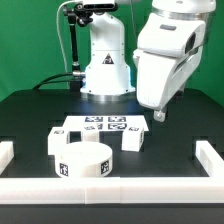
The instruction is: Assemble stool
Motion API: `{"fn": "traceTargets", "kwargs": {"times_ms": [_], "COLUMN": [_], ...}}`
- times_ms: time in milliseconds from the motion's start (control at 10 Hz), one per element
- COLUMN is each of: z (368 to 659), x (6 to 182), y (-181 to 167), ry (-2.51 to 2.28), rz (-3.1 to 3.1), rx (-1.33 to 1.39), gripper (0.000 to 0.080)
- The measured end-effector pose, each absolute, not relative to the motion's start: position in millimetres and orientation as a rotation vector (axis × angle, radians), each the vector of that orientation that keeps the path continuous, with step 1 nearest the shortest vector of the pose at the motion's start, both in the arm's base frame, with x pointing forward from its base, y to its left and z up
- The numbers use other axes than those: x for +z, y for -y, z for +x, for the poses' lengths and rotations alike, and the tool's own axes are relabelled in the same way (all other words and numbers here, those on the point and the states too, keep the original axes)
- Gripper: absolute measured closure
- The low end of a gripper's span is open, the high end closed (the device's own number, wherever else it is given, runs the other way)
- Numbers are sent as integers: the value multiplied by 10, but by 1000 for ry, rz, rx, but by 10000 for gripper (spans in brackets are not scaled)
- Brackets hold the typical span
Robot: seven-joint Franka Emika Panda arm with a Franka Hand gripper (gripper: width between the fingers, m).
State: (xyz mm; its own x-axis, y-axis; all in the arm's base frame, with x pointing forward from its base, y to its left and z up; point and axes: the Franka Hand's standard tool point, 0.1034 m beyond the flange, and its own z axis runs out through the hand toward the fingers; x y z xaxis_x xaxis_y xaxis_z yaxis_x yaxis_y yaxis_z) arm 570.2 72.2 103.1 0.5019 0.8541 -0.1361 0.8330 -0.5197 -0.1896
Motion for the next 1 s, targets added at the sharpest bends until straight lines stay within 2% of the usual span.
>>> {"fn": "traceTargets", "kwargs": {"times_ms": [500,1000], "z": [5695,5491], "x": [1015,794], "y": [-675,282], "ry": [1532,1777], "rz": [-2607,-2428], "rx": [310,124], "gripper": [150,150]}}
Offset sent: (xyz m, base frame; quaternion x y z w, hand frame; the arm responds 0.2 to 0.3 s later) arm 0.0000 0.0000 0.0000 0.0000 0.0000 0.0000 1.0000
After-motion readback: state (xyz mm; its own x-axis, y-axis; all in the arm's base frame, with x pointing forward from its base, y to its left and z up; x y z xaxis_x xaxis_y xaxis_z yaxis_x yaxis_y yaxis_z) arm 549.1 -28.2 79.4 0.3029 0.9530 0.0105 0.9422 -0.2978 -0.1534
